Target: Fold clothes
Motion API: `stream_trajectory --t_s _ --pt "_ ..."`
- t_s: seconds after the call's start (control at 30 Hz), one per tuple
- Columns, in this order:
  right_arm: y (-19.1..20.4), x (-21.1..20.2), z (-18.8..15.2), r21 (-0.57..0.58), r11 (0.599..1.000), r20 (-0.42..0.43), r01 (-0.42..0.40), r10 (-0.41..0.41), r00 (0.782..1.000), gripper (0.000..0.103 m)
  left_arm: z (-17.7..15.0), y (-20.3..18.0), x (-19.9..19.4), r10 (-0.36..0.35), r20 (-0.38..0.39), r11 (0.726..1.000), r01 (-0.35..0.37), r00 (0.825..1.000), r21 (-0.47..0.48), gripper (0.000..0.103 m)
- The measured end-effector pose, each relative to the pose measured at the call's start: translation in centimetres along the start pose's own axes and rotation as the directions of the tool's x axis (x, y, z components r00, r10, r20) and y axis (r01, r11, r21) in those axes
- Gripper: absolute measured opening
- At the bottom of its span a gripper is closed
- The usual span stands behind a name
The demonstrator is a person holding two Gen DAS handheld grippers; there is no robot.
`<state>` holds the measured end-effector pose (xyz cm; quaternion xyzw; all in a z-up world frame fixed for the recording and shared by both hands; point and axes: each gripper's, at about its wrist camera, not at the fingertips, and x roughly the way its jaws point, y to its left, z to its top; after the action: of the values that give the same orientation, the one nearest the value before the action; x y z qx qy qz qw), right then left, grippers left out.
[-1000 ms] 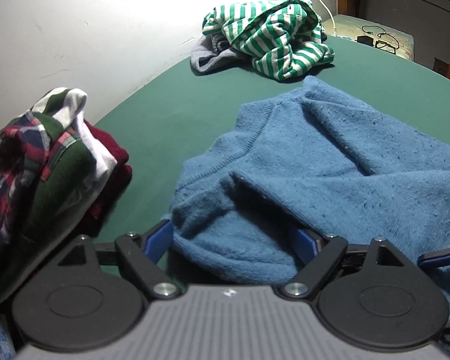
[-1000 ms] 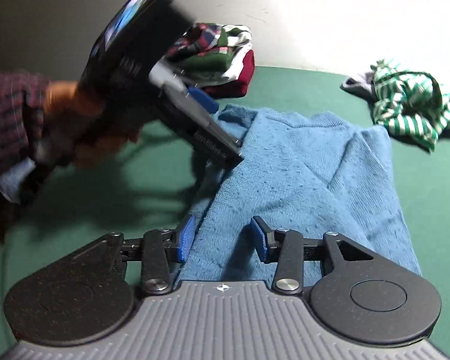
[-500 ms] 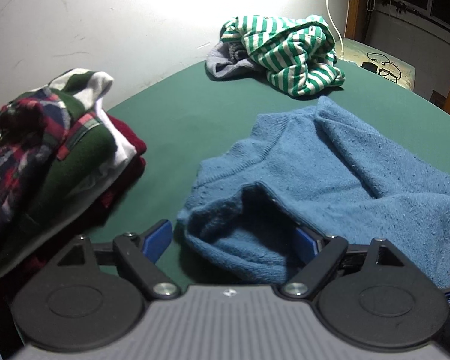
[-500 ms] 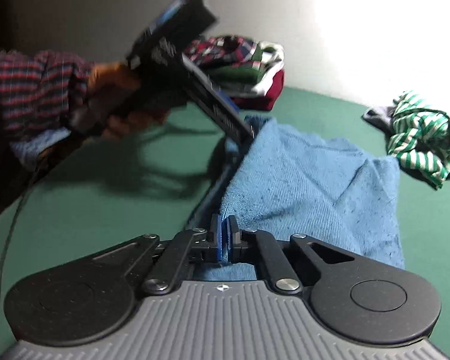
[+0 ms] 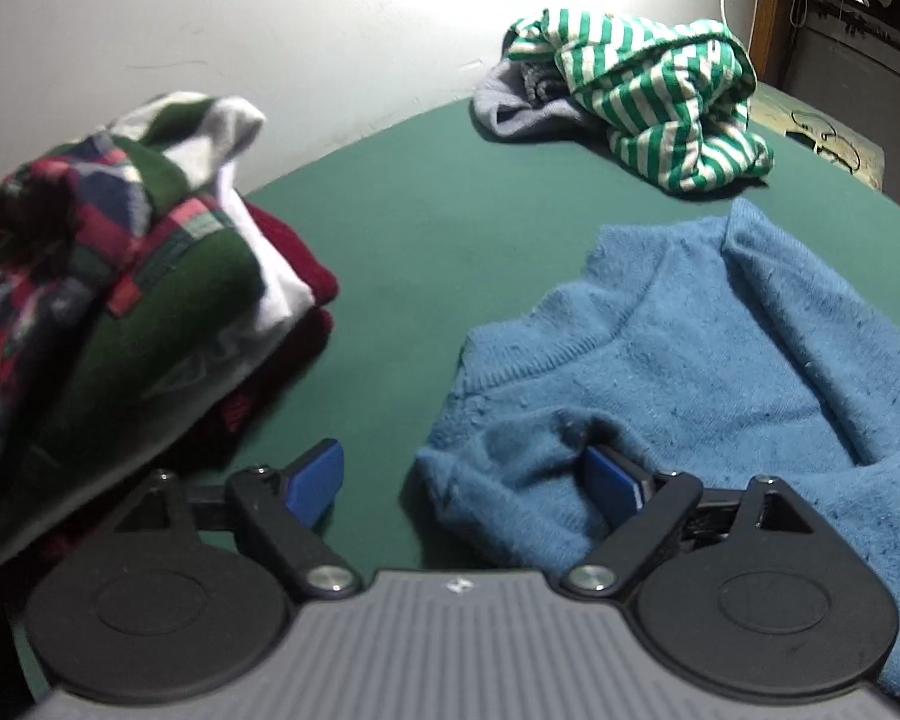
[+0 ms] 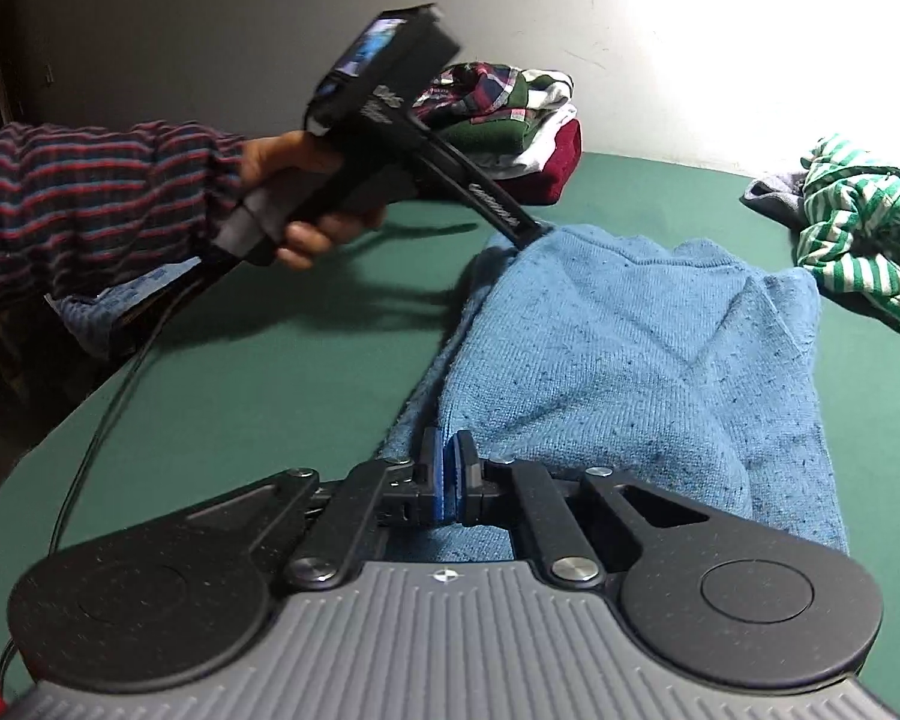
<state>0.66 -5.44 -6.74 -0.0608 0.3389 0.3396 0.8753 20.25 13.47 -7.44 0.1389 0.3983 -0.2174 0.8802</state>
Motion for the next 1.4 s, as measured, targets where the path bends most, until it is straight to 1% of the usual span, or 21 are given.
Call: stream_trajectory --t_s 0.13,0.3,0.4,0.53,0.63,0.73,0.8,0.87,0.93,0.97,1.03,1.07,1.1,1.13,1.2,1.27,1.33,1.4 --pt "0.2 0.4 -0.3 0.008 1.000 -0.027 0.027 -0.027 0.999 0.003 -0.1 0.7 -0.6 -0.004 0.009 1.000 0.004 1.000 -0.022 0.094" --pt "-0.2 0.5 -0.2 0.024 0.999 -0.014 0.027 -0.027 1.000 0.003 -0.1 1.0 -1.9 0.002 0.023 1.000 -0.002 1.000 -0.014 0.092" --pt "-0.2 0.3 0.4 0.060 0.998 0.030 0.017 -0.019 0.999 0.003 -0.1 0.7 -1.5 0.009 0.010 1.000 -0.009 1.000 -0.010 0.091" --pt "0.3 0.7 1.0 0.055 0.998 0.035 0.002 -0.004 0.999 0.003 0.0 1.2 -2.4 -0.024 0.031 0.998 0.026 0.999 -0.050 0.090" --pt "0.5 2.0 0.5 0.025 1.000 -0.024 0.015 -0.014 1.000 0.004 0.1 1.9 -3.2 -0.091 0.021 0.991 0.092 0.996 -0.096 0.092" --pt "0.2 2.3 0.3 0.041 0.999 -0.029 0.016 -0.015 0.999 0.005 -0.2 1.7 -3.2 -0.113 -0.003 0.989 0.113 0.994 -0.099 0.093" --pt "0.2 2.4 0.4 0.044 0.999 -0.026 0.019 -0.018 1.000 0.005 -0.4 1.3 -2.8 -0.118 -0.024 0.988 0.115 0.993 -0.100 0.094" --pt "0.3 2.5 0.5 0.027 0.999 -0.027 0.026 -0.026 0.999 0.008 -0.5 0.7 -2.1 -0.103 -0.053 0.991 0.097 0.993 -0.092 0.095" --pt "0.5 2.5 0.6 0.018 0.999 -0.027 0.031 -0.030 0.999 0.009 -0.6 0.4 -1.5 -0.089 -0.071 0.992 0.083 0.993 -0.092 0.095" --pt "0.4 2.6 0.7 0.016 0.999 -0.027 0.032 -0.032 0.999 0.009 -0.7 0.3 -1.2 -0.087 -0.077 0.992 0.080 0.993 -0.095 0.094" --pt "0.4 2.6 0.9 0.018 0.999 -0.027 0.035 -0.034 0.999 0.009 -0.7 0.3 -1.4 -0.102 -0.073 0.990 0.094 0.992 -0.109 0.085" --pt "0.4 2.6 0.9 0.019 0.999 -0.027 0.036 -0.036 0.999 0.009 -0.7 0.4 -1.6 -0.114 -0.068 0.987 0.106 0.991 -0.118 0.076" --pt "0.4 2.6 1.0 0.019 0.999 -0.026 0.037 -0.037 0.999 0.009 -0.7 0.4 -2.0 -0.121 -0.059 0.986 0.113 0.991 -0.122 0.072" --pt "0.4 2.6 0.9 0.021 0.999 -0.026 0.038 -0.037 0.999 0.009 -0.7 0.4 -2.7 -0.118 -0.042 0.987 0.113 0.992 -0.118 0.074" --pt "0.4 2.6 0.9 0.026 0.999 -0.026 0.038 -0.037 0.999 0.009 -0.7 0.1 -4.4 -0.111 0.002 0.988 0.110 0.994 -0.105 0.090" --pt "0.2 2.6 0.8 0.035 0.999 -0.025 0.037 -0.037 0.999 0.009 -0.7 0.0 -6.1 -0.131 0.046 0.986 0.135 0.990 -0.098 0.095" --pt "0.2 2.7 0.8 0.041 0.998 -0.024 0.039 -0.038 0.999 0.009 -0.7 -0.4 -7.4 -0.122 0.074 0.988 0.128 0.990 -0.084 0.097" --pt "0.4 2.7 0.6 0.041 0.998 -0.023 0.041 -0.040 0.999 0.010 -0.6 -0.9 -7.9 -0.136 0.087 0.985 0.144 0.987 -0.097 0.093"
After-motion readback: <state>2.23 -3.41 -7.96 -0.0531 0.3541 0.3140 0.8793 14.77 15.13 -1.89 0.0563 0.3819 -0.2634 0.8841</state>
